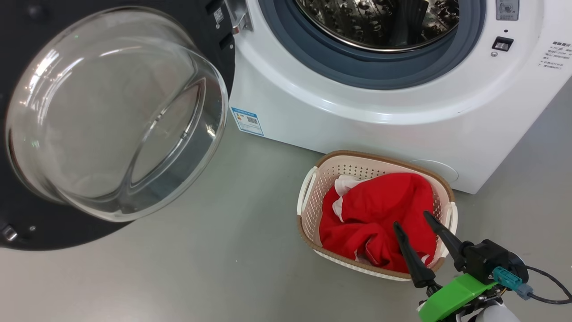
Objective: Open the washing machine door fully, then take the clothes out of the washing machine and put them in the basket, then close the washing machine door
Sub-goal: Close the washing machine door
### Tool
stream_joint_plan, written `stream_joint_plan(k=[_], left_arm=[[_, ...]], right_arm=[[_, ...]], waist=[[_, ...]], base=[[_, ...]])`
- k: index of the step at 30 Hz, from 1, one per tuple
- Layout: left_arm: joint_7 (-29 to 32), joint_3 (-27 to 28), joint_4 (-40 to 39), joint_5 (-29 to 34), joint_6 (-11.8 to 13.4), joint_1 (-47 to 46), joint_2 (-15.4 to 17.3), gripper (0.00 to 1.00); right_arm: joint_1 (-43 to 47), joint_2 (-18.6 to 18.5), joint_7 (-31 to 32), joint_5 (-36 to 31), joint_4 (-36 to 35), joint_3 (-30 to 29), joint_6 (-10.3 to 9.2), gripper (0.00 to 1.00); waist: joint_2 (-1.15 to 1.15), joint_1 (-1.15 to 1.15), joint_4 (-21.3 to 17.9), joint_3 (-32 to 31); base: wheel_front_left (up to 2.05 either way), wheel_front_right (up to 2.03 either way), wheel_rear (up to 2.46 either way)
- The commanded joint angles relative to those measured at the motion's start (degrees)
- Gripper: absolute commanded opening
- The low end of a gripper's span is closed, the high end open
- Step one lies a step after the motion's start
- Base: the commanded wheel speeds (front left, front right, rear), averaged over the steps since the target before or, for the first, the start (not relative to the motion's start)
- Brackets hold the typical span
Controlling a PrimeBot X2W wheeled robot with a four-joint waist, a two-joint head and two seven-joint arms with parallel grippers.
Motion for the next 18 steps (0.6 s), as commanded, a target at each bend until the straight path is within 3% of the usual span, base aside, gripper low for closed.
stream_joint_plan(k=[1, 18], left_arm=[[2.22, 0.57, -3.17, -0.65, -0.58, 0.95, 3.40, 0.00], [19.27, -0.71, -38.26, -11.12, -0.67, 19.70, 5.52, 0.00]], right_arm=[[-1.22, 0.15, -0.68, -0.69, -1.33, 1.17, 0.09, 1.00], [0.67, 1.14, -0.68, -0.53, -2.30, -0.91, 0.09, 1.00]], waist=[[0.00, 0.00, -0.06, -0.30], [0.00, 0.00, -1.32, -3.76]], base=[[0.00, 0.00, 0.00], [0.00, 0.00, 0.00]])
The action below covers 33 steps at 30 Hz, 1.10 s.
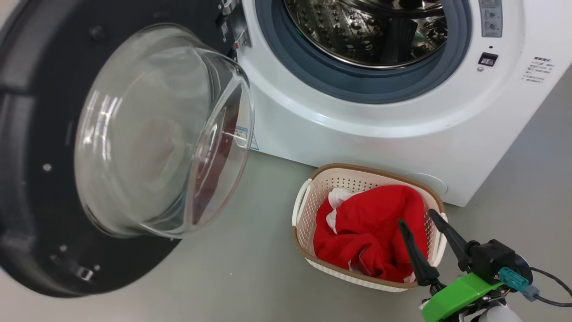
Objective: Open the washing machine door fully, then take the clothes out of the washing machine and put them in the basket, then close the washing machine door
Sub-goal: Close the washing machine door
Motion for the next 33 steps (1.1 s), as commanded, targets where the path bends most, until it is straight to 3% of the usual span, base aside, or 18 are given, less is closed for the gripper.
stream_joint_plan(k=[1, 11, 12, 14, 23, 33], left_arm=[[2.00, 2.07, -5.00, -1.90, -0.65, 1.46, 3.99, 0.00], [4.91, 2.06, -18.86, -5.63, -0.65, 6.69, 1.65, 0.00], [5.27, 0.38, -25.34, -5.34, -0.66, 7.06, -1.10, 0.00], [3.31, -2.38, -29.16, -3.30, -0.66, 5.65, -5.46, 0.00], [-4.74, -6.17, -31.16, 1.40, -0.66, 0.76, -11.97, 0.00], [-13.48, -11.90, -27.89, 6.28, -0.66, -3.49, -14.09, 0.00]], right_arm=[[0.39, 0.23, -0.68, -0.53, -1.60, 1.08, 0.09, 1.00], [1.55, 0.95, -0.68, -0.38, -2.13, 0.34, 0.09, 1.00], [1.63, 1.28, -0.68, -0.35, -2.47, -0.20, 0.09, 1.00], [1.70, 1.95, -0.68, -0.54, -2.86, -0.80, 0.09, 1.00], [0.77, 3.05, -0.68, -0.82, -3.49, -1.49, 0.09, 1.00], [-0.62, 4.46, -0.68, -1.05, -4.11, -2.05, 0.09, 1.00]], waist=[[0.00, 0.00, -0.79, -0.72], [0.00, 0.00, -3.86, -2.24], [0.00, 0.00, -6.52, -2.29], [0.00, 0.00, -9.98, -1.76], [0.00, 0.00, -15.18, -0.55], [0.00, 0.00, -20.91, 1.72]], base=[[0.00, 0.00, 0.00], [0.00, 0.00, 0.00], [0.00, 0.00, 0.00], [0.00, 0.00, 0.00], [0.00, 0.00, 0.00], [0.00, 0.00, 0.00]])
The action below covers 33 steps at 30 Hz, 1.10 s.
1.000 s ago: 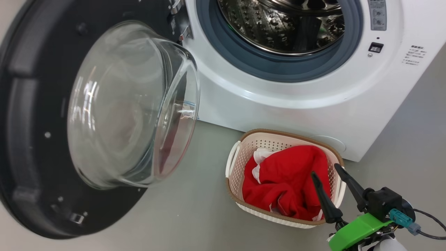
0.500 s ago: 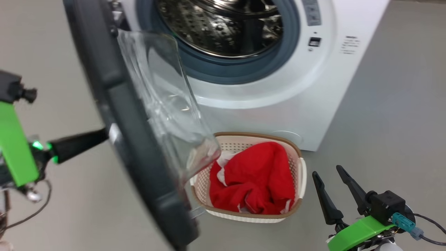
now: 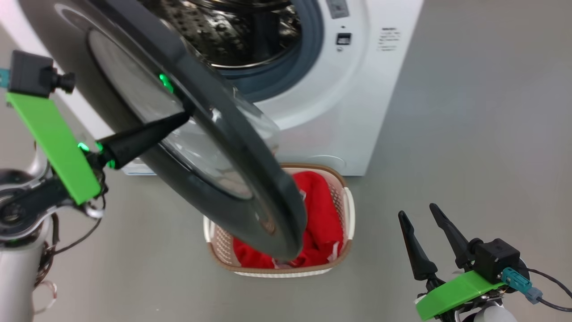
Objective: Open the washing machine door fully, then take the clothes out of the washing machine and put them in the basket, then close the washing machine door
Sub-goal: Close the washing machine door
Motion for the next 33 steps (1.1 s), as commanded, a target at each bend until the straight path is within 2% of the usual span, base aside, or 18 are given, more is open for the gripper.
stream_joint_plan(k=[1, 15, 33], left_arm=[[-1.95, 1.75, -0.80, 0.72, -0.62, -3.86, 1.68, 0.00], [-13.70, -1.68, 6.17, 1.58, -0.63, -9.75, 4.10, 0.00], [-25.97, -3.84, 17.73, -0.11, -0.63, -18.03, 7.66, 0.00]], right_arm=[[-1.67, 0.41, -0.68, -0.61, -1.61, 1.27, 0.09, 1.00], [-3.57, 1.83, -0.68, -0.56, -2.54, 0.92, 0.09, 1.00], [-4.59, 2.16, -0.68, 0.82, -3.43, 1.24, 0.09, 1.00]], waist=[[0.00, 0.00, -2.37, 1.66], [0.00, 0.00, -9.80, 5.08], [0.00, 0.00, -15.67, 7.22]], base=[[0.00, 0.00, 0.00], [0.00, 0.00, 0.00], [0.00, 0.00, 0.00]])
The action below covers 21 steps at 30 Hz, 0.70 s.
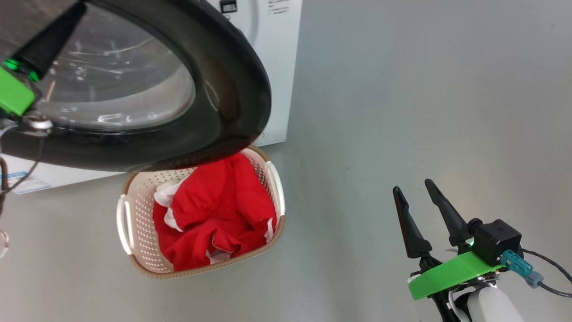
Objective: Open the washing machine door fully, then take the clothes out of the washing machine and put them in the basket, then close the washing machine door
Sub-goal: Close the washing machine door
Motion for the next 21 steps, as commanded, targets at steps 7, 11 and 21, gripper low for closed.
stream_joint_plan(k=[7, 11, 21], left_arm=[[-3.25, 0.02, 1.02, -1.57, -0.60, -3.51, 3.89, 0.00], [-3.52, -1.52, 0.77, -2.73, -0.60, -2.28, 4.18, 0.00], [-6.55, -3.75, -2.86, -4.99, -0.60, 5.89, 5.48, 1.00]], right_arm=[[-0.33, 0.25, -0.68, 0.26, -1.56, 1.04, 0.09, 1.00], [-0.41, 0.25, -0.68, 0.06, -1.18, 0.94, 0.09, 1.00], [0.71, 0.25, -0.68, -0.77, -0.57, 0.85, 0.09, 1.00]], waist=[[0.00, 0.00, -0.64, -0.77], [0.00, 0.00, 0.17, -1.43], [0.00, 0.00, 2.84, -4.01]], base=[[0.00, 0.00, 0.00], [0.00, 0.00, 0.00], [0.00, 0.00, 0.00]])
